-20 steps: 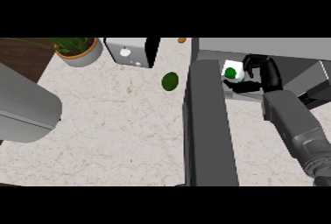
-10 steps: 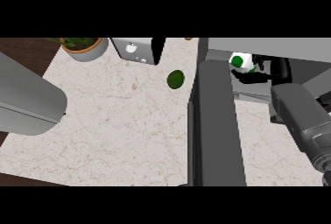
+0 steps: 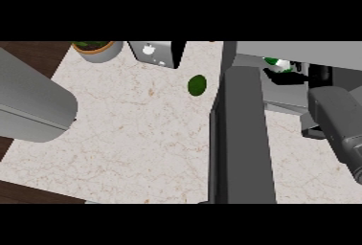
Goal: Pick up the milk, place it into the microwave and close the microwave
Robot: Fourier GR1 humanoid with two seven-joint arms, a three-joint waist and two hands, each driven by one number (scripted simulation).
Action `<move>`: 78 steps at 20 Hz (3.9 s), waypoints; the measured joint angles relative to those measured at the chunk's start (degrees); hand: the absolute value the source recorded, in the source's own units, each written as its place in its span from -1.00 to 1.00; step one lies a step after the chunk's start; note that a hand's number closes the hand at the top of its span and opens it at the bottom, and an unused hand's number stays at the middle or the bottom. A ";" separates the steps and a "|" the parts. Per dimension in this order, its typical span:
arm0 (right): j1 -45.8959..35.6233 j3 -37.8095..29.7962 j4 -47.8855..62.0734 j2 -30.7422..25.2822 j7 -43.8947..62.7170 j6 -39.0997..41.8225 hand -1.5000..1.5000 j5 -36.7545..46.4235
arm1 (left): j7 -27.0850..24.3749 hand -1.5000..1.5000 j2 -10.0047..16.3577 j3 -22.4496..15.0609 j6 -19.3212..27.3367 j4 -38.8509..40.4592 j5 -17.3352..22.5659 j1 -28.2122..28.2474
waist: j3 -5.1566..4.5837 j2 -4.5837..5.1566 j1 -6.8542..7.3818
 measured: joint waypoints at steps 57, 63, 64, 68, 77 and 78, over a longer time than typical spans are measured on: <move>-9.10 -0.01 0.95 9.01 5.85 -5.09 -1.00 2.54 | 1.49 -1.00 -0.22 -5.52 -1.40 7.26 -10.15 -5.44 | -0.28 -1.23 -2.16; -6.36 -1.19 0.51 8.08 2.98 -0.34 -1.00 1.29 | 0.09 -1.00 -2.61 -8.70 -2.94 8.18 -13.68 -5.69 | -0.37 -2.40 -4.16; -5.56 -1.39 0.48 7.78 2.24 1.20 -1.00 1.03 | -0.38 -1.00 -3.30 -9.53 -3.42 8.59 -14.30 -5.64 | -0.39 -2.60 -4.58; -3.49 -2.99 0.31 7.48 -0.25 9.14 -1.00 -0.94 | -1.31 -1.00 -4.08 -12.48 -6.60 9.62 -15.77 -4.85 | -0.39 -3.17 -5.59; 3.15 -6.10 0.00 10.08 -5.78 25.64 -1.00 -5.45 | -2.52 -1.00 -5.58 -19.76 -12.27 13.94 -23.84 -5.57 | -0.49 -4.35 -8.15; 3.93 -6.24 -0.15 10.66 -6.18 26.90 -1.00 -5.81 | -3.38 -1.00 -6.37 -20.64 -12.59 14.57 -25.98 -5.72 | -0.50 -4.50 -8.42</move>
